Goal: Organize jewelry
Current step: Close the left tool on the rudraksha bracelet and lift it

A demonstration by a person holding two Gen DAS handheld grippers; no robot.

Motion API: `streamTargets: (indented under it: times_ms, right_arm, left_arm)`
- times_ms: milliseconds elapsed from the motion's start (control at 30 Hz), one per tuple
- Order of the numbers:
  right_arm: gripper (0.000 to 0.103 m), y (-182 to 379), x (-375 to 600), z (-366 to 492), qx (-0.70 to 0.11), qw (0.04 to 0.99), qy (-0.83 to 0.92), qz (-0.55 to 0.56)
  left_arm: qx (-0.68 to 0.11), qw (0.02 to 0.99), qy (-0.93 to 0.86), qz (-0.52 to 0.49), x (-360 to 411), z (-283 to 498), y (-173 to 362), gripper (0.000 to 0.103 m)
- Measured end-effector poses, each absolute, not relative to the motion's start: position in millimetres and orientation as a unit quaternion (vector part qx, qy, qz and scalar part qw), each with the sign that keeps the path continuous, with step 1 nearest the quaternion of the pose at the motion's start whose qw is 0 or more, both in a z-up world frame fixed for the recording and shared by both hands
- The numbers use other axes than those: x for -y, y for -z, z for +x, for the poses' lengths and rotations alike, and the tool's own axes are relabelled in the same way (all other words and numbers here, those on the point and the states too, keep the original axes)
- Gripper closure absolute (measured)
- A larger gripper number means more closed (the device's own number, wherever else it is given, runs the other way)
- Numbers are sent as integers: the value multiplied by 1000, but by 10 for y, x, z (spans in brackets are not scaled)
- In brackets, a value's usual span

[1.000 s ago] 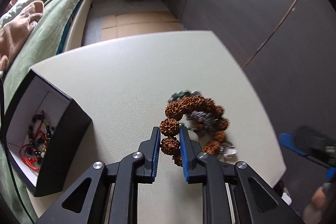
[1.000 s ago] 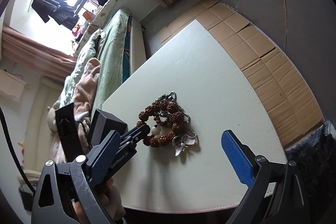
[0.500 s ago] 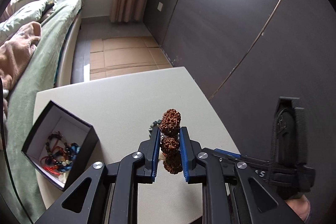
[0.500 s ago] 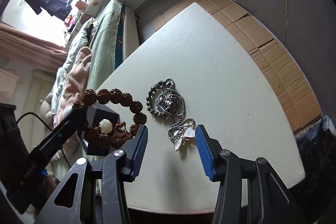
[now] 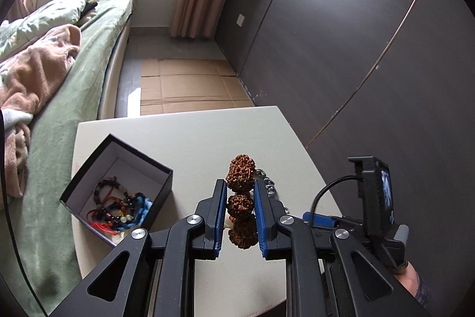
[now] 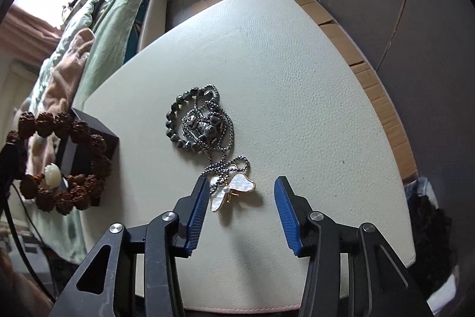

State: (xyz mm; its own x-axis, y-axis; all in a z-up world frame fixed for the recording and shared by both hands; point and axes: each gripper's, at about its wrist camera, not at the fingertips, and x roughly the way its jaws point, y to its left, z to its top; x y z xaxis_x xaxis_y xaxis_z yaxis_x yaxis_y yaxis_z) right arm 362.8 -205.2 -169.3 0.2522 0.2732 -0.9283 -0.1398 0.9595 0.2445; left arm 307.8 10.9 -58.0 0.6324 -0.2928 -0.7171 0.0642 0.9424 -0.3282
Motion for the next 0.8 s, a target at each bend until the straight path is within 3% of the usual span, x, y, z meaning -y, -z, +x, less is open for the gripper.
streamTargets:
  times_ms: [133, 300, 500, 533, 633, 800]
  right_arm:
    - [53, 1711, 1870, 3609, -602, 785, -146, -2]
    - [40, 1745, 1648, 3554, -599, 784, -147, -73]
    - [40, 1731, 1657, 3552, -594, 787, -145, -81]
    - [41, 1726, 1688, 3556, -594, 788, -144, -77]
    - [60, 1712, 1769, 3555, -592, 791, -129, -83]
    - [63, 1638, 1822, 3473, -591, 790, -149, -70]
  left_arm:
    - [-413, 895, 93, -141, -234, 3004, 559, 84]
    - [-409, 897, 81, -149, -399, 2931, 521, 84]
    - [-399, 901, 68, -156, -582, 2841, 434, 84]
    - [-397, 902, 67, -156, -607, 2827, 421, 84]
    - [-394, 903, 65, -157, -665, 2788, 388, 84]
    - [-387, 906, 63, -161, -758, 2753, 344, 84]
